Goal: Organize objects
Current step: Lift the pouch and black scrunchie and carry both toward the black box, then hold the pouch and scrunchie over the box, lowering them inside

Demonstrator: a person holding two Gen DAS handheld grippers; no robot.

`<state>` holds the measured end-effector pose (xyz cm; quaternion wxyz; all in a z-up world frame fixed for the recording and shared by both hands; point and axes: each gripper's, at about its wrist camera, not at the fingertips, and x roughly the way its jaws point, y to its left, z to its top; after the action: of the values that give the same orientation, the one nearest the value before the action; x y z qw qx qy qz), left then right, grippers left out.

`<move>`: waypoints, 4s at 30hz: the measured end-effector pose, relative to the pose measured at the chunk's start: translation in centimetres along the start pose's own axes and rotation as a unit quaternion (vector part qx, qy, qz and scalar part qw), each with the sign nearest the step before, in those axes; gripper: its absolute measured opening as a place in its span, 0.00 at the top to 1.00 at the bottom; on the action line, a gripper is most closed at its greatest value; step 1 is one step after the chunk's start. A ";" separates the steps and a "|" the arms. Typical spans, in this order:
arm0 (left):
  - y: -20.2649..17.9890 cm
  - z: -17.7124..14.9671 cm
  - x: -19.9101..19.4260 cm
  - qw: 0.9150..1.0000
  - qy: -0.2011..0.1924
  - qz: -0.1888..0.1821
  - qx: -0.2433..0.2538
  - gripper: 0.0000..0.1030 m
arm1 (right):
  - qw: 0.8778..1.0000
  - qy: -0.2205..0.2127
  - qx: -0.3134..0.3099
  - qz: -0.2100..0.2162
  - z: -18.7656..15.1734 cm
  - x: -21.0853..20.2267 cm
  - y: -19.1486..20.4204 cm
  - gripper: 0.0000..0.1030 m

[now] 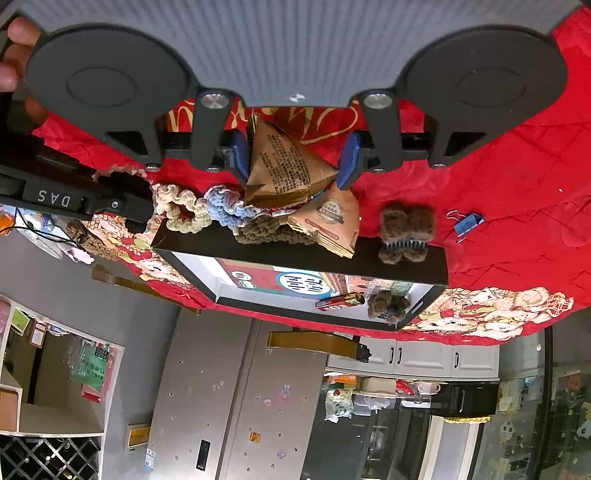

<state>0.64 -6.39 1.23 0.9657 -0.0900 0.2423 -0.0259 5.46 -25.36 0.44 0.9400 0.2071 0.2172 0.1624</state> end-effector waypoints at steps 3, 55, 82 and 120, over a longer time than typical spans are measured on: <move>0.1 0.0 0.0 1.000 0.001 0.001 -0.001 0.47 | 1.000 -0.004 0.002 0.004 0.0 -0.1 -0.1 0.73; 9.2 22.7 3.7 0.997 -0.074 -0.008 0.002 0.47 | 0.998 0.039 -0.015 0.052 13.9 11.6 14.9 0.73; 12.9 14.2 16.0 1.000 0.009 0.016 0.004 0.47 | 0.989 0.142 -0.012 0.033 8.2 23.5 11.7 0.73; 11.0 12.7 17.8 0.996 0.008 0.057 0.067 0.47 | 0.990 0.126 -0.066 0.023 5.9 25.1 11.9 0.73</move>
<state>22.44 4.77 1.96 0.9675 -0.0107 0.2524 0.0121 27.15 -7.07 2.14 0.9127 0.1275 0.3180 0.2226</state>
